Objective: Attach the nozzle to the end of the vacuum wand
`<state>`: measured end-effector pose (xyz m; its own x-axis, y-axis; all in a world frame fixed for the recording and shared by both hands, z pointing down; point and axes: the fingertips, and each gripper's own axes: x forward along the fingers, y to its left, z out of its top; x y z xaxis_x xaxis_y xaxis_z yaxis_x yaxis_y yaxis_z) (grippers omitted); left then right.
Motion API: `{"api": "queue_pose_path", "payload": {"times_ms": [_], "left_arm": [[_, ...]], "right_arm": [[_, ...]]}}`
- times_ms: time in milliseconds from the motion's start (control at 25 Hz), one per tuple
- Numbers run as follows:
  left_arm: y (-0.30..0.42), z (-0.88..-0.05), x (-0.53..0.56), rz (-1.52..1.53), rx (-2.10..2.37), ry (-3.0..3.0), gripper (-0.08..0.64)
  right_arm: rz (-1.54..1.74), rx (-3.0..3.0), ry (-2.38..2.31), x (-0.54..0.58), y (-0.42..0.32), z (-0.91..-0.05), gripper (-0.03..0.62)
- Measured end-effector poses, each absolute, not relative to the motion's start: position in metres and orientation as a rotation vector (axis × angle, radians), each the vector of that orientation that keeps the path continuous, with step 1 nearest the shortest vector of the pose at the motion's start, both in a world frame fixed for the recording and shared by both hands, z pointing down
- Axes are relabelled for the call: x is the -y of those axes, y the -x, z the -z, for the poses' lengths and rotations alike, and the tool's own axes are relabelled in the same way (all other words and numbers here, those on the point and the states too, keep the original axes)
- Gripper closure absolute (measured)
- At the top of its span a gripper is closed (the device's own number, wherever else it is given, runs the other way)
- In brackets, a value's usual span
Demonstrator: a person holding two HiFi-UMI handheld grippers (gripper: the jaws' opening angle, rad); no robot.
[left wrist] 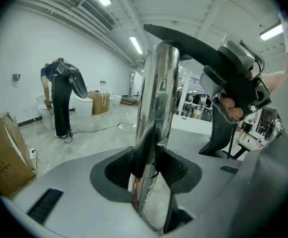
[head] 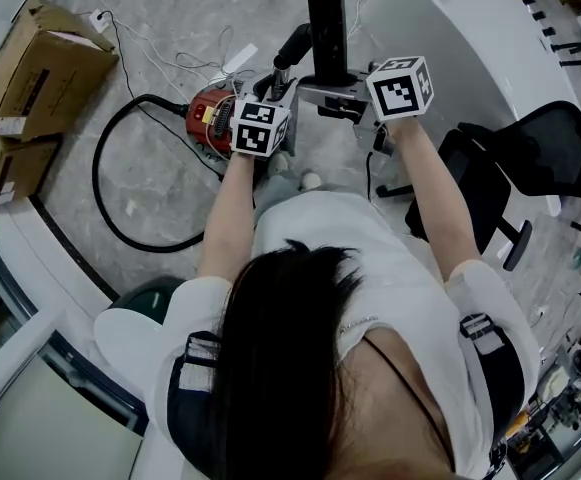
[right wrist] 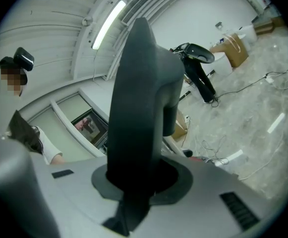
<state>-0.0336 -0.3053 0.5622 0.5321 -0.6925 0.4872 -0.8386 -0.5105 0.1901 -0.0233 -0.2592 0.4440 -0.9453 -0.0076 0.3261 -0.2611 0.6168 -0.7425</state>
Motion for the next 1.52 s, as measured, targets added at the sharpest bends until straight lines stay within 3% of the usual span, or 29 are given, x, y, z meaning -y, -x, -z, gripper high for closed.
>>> {"api": "queue_pose_path", "payload": {"times_ms": [280, 1520], "left_arm": [[0.033, -0.562, 0.304, -0.494, 1.250, -2.375, 0.408], [0.029, -0.563, 0.304, -0.491, 1.207, -2.391, 0.408]], "right_arm": [[-1.273, 2.541, -0.097, 0.256, 0.026, -0.439, 0.512], [-0.664, 2.430, -0.060, 0.243, 0.023, -0.450, 0.514]]}}
